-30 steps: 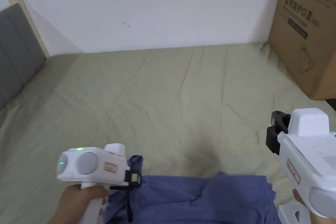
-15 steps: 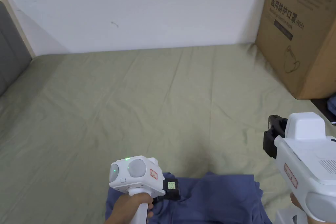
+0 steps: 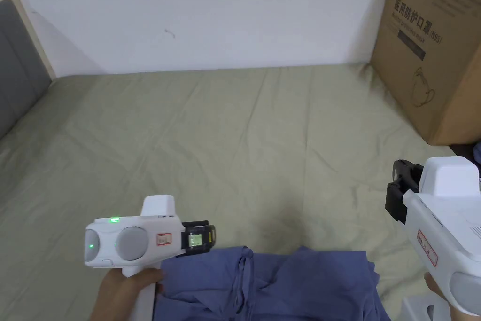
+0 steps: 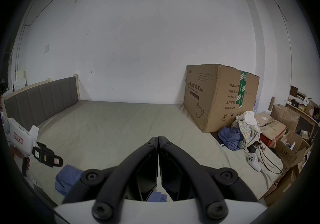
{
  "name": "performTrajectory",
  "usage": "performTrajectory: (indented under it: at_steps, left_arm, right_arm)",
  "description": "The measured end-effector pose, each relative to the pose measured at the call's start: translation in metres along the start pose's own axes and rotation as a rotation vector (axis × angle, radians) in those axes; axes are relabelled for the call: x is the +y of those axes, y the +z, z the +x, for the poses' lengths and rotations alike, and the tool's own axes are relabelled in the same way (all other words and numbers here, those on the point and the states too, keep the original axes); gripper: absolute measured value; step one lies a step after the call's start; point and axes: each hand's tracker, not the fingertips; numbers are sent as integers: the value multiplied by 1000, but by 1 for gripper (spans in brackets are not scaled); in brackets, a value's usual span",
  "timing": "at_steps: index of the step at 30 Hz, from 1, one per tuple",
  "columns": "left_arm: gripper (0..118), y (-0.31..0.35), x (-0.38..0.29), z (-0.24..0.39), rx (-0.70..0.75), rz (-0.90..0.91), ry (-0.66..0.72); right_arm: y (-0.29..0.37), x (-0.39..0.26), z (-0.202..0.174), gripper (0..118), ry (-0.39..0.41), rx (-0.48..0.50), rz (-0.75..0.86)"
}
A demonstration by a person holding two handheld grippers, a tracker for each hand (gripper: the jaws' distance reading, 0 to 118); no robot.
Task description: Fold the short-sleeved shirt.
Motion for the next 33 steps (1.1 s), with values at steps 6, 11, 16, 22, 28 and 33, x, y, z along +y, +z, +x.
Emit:
performTrajectory:
  at_steps: [6,11,16,22,28,33]
  left_arm:
    - [27,-8,-22,-25,67,96,-49]
    - [0,-31,-51,-29,50,62,-81]
    - [0,-53,-83,-18,15,-12,-98]
    - [0,-73,-118,17,-35,-85,-116]
    - [0,-91,-123,52,-44,-106,-166]
    - [0,-94,-118,70,-94,-97,-167]
  right_arm:
    - [1,3,-2,0,2,7,5]
    - [3,3,-3,0,4,8,3]
    - [3,2,-2,0,4,3,-4]
    - [2,-1,2,0,9,-3,-15]
    - [2,-4,7,0,7,-12,-28]
    - [2,-5,10,0,10,-21,-32]
